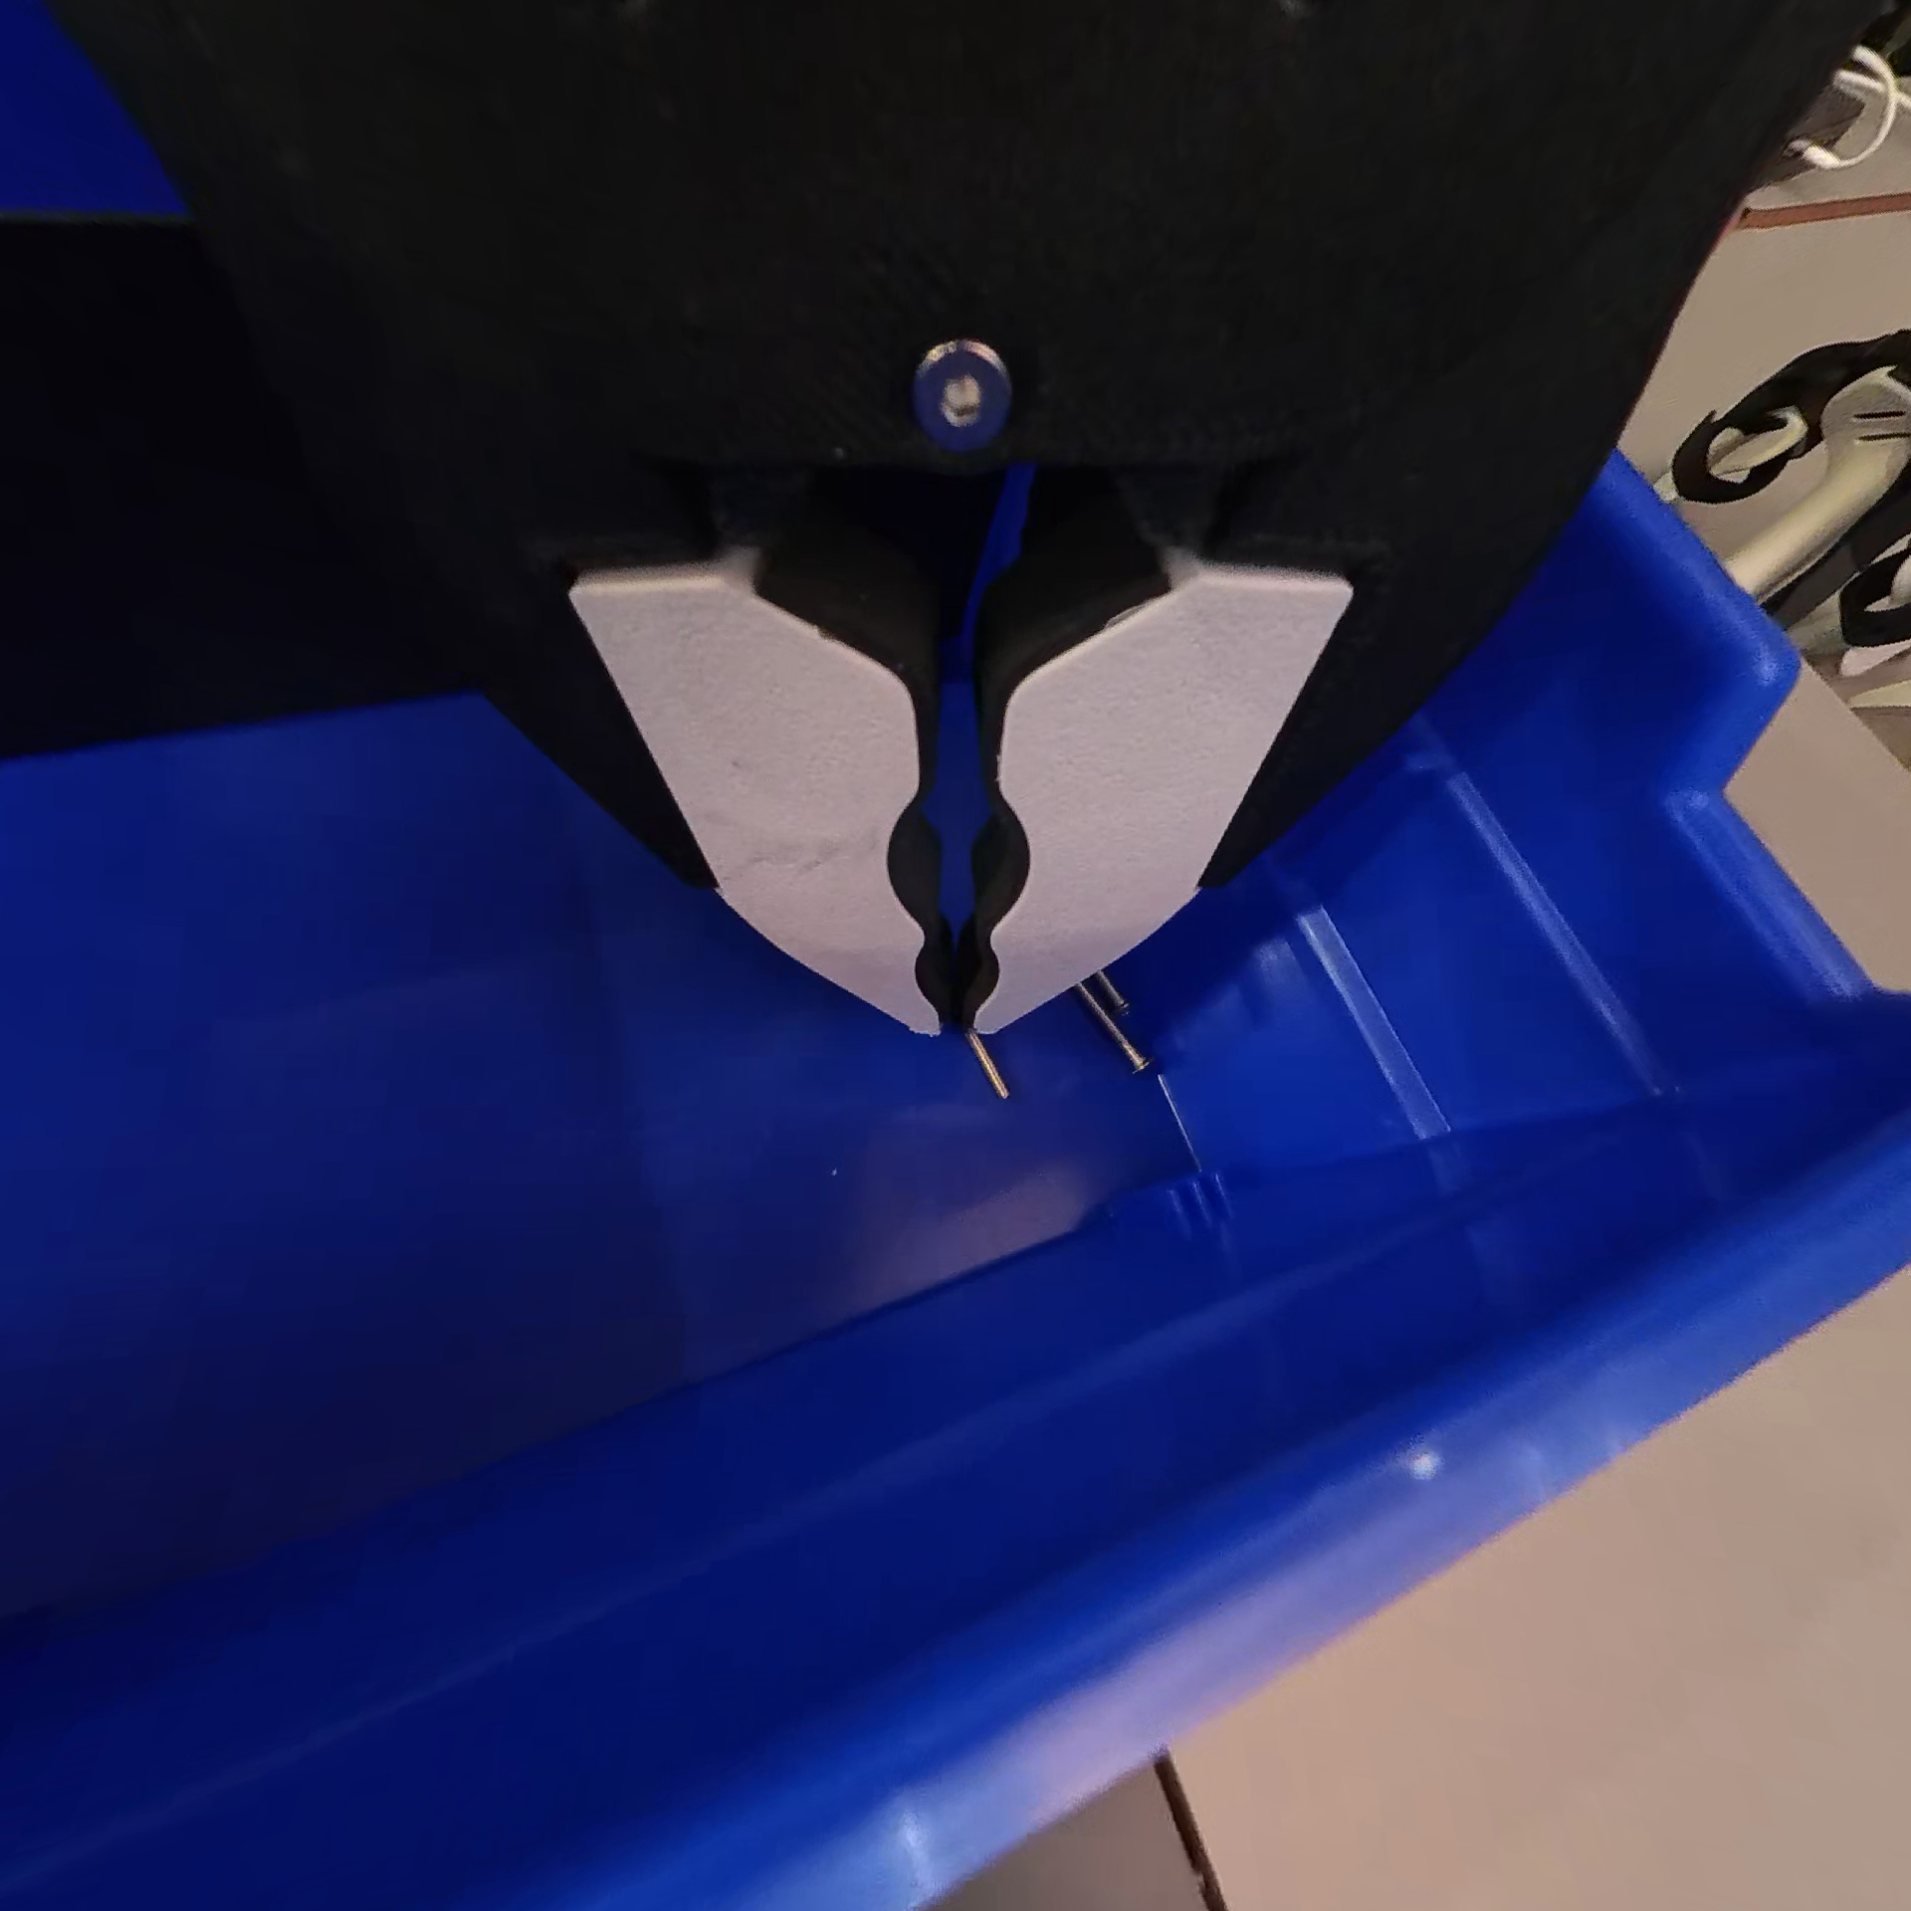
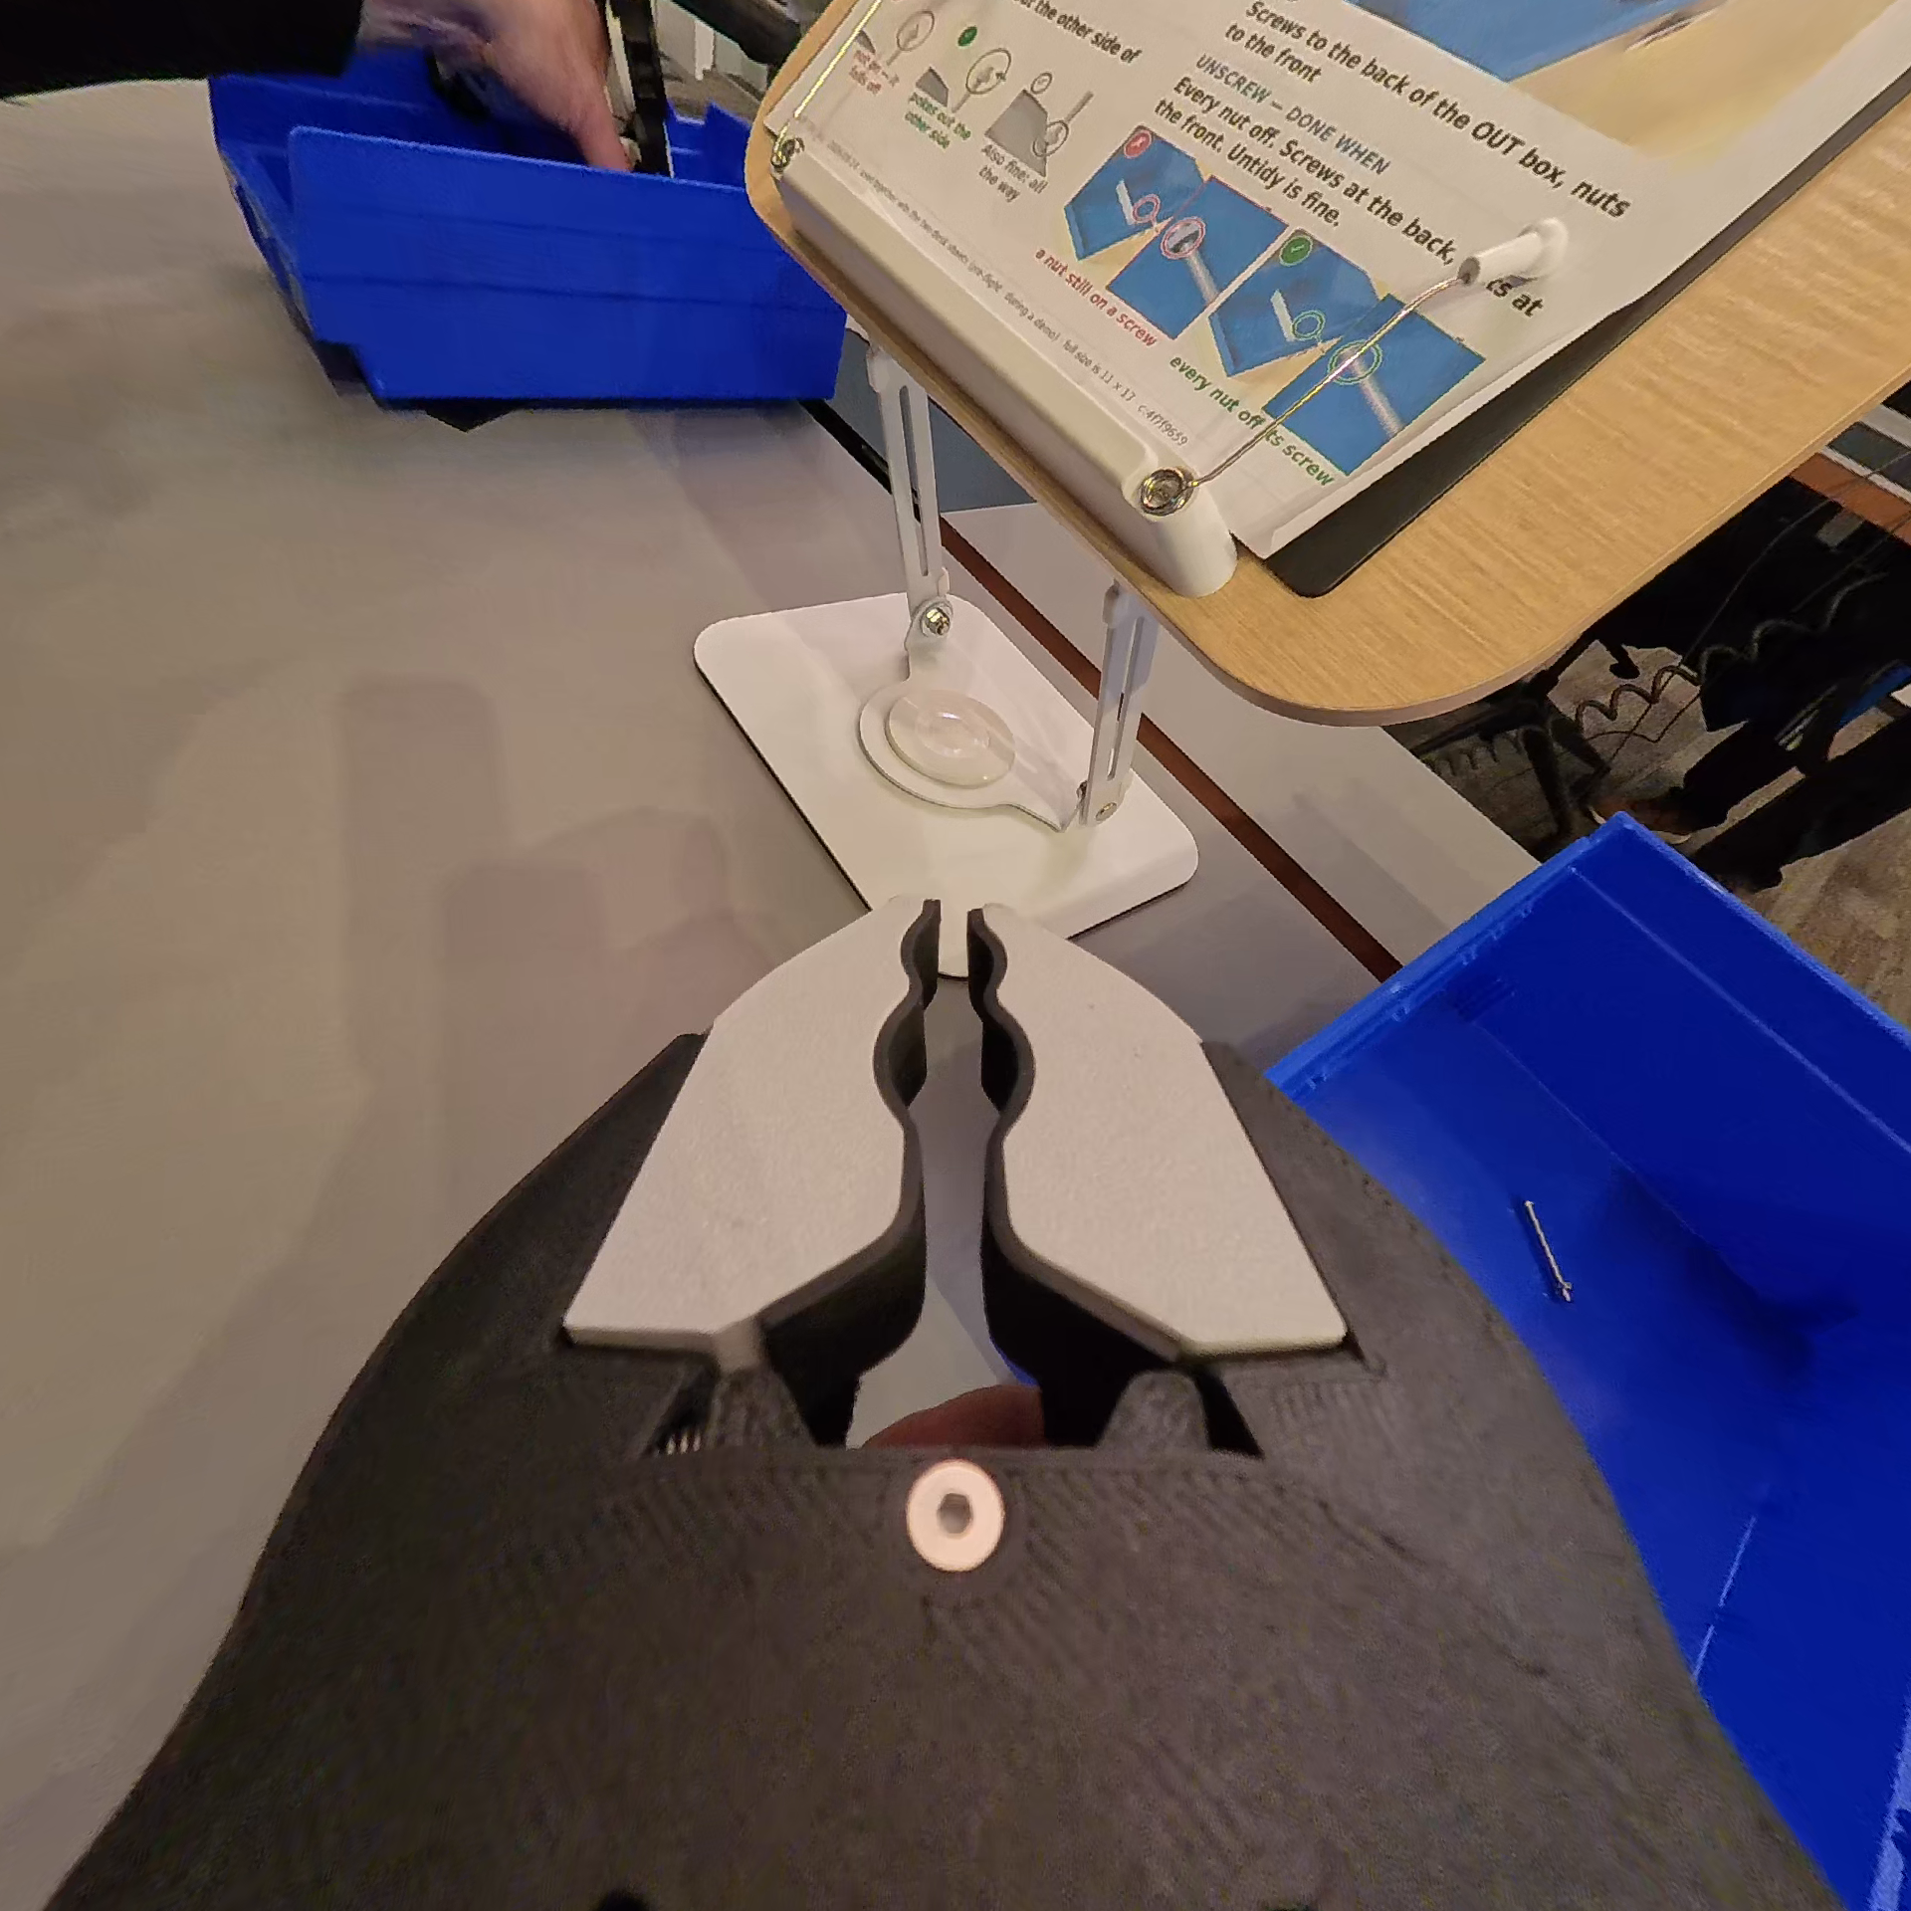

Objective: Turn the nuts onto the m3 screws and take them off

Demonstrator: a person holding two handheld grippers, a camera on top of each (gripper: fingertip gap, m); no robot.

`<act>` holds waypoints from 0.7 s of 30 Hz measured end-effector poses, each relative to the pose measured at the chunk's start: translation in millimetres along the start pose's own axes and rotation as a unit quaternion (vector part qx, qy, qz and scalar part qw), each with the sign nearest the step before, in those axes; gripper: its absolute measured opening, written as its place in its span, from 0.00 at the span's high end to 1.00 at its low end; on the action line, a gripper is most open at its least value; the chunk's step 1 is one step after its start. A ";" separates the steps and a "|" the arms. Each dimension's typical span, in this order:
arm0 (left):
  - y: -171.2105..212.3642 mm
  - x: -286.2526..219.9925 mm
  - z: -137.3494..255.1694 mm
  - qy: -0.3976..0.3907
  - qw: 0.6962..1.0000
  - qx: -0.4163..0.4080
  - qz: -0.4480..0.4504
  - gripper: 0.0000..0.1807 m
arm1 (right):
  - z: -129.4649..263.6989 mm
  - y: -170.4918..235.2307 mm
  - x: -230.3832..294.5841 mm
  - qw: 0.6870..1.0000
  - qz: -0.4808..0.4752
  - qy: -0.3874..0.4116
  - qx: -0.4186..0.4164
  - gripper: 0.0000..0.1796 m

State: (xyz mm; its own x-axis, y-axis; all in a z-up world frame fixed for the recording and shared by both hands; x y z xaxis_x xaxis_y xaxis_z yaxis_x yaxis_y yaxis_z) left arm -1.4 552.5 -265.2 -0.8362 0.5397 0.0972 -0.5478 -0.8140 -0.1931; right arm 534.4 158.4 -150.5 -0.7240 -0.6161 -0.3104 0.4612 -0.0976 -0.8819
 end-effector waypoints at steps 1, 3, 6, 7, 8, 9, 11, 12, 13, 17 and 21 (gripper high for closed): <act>0.2 -0.2 0.1 0.002 1.000 0.000 0.000 1.00 | 0.3 0.0 -0.4 1.000 0.000 0.001 0.000 0.97; 0.2 -1.5 0.5 0.006 1.000 0.000 -0.003 1.00 | 0.7 -0.1 -0.9 1.000 -0.001 0.002 -0.001 0.97; 0.6 -0.9 0.5 0.005 1.000 0.001 -0.004 1.00 | -0.3 1.0 -0.8 1.000 -0.001 0.001 0.001 0.97; 0.7 -1.2 0.6 0.004 1.000 0.001 -0.007 1.00 | -0.6 1.5 -0.8 1.000 -0.001 0.000 0.002 0.97; 0.7 -1.1 0.8 0.003 1.000 0.001 -0.009 1.00 | -0.9 1.7 -1.0 1.000 -0.001 0.001 0.003 0.97; 0.7 -0.9 1.3 0.001 1.000 0.000 -0.009 1.00 | -1.0 1.9 -1.1 1.000 -0.002 0.000 0.003 0.97; -1.5 -1.8 3.9 0.002 1.000 -0.010 -0.011 1.00 | -1.3 2.1 -1.1 1.000 -0.002 0.000 0.003 0.97; -3.8 -2.0 6.7 0.001 1.000 -0.020 -0.011 1.00 | -1.4 2.3 -1.0 1.000 -0.002 0.000 0.004 0.97; -5.0 -3.4 9.1 0.004 1.000 -0.022 -0.013 1.00 | -1.6 2.3 -0.7 1.000 -0.002 -0.001 0.003 0.97; -5.3 -1.8 14.7 -0.004 1.000 -0.022 -0.018 1.00 | -1.7 1.8 -0.2 1.000 -0.001 -0.001 0.003 0.97; -7.3 5.0 17.3 -0.036 0.999 -0.037 -0.011 1.00 | -0.9 1.1 -0.3 1.000 -0.001 0.000 0.001 0.97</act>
State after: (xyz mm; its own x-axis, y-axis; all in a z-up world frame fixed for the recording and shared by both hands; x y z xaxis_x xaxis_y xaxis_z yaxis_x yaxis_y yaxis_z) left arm -2.0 557.4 -246.3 -0.8251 0.5382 0.1722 -0.5650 -0.7826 -0.2612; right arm 534.7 159.2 -151.7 -0.7246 -0.6166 -0.3079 0.4606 -0.1009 -0.8819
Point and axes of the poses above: each gripper's, where its closed fingertips meet, z back along the fingers, y out of its underside, x = y × z across the jaws, the point moved 4 cm from there along z, back along the fingers, and after that the axes turned 4 degrees about z, right-handed, at the moved point
